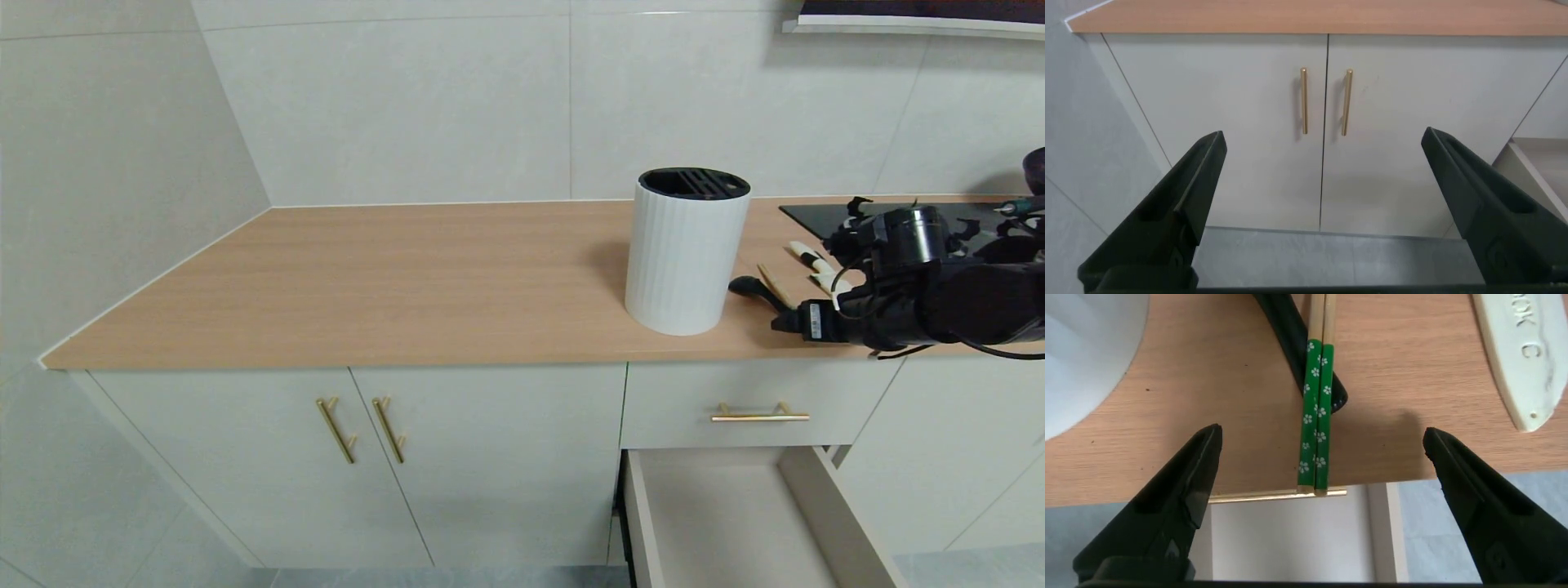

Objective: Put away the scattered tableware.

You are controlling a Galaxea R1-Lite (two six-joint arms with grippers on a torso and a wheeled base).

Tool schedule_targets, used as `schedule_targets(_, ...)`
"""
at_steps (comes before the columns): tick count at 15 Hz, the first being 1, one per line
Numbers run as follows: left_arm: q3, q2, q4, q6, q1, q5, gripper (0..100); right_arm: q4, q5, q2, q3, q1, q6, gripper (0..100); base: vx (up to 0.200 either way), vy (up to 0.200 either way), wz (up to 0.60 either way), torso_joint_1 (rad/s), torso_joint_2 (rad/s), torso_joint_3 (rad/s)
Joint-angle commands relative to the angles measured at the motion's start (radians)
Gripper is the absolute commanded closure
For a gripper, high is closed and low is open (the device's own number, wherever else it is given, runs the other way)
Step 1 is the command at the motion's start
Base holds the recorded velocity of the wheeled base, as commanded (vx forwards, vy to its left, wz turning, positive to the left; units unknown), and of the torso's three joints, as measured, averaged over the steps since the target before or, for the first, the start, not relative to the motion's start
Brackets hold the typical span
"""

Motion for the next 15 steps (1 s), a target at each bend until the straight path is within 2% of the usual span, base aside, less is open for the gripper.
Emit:
schedule_targets(1,0.000,0.000,0.000,0.000,0.000,0.000,0,-0.002,-0.001,0.016,0.000,0.000,0.000,0,0.000,0.000,0.00,0.000,0.00,0.000)
schedule_targets(2,0.000,0.000,0.000,0.000,0.000,0.000,0,-0.008,-0.001,0.019,0.000,0.000,0.000,0,0.000,0.000,0.00,0.000,0.00,0.000)
schedule_targets(3,0.000,0.000,0.000,0.000,0.000,0.000,0,-0.019,-0.001,0.022,0.001,0.000,0.000,100,0.000,0.000,0.00,0.000,0.00,0.000)
schedule_targets(15,0.000,0.000,0.000,0.000,0.000,0.000,0,-0.016,-0.012,-0.048,0.013,-0.004,0.001,100,0.000,0.000,0.00,0.000,0.00,0.000)
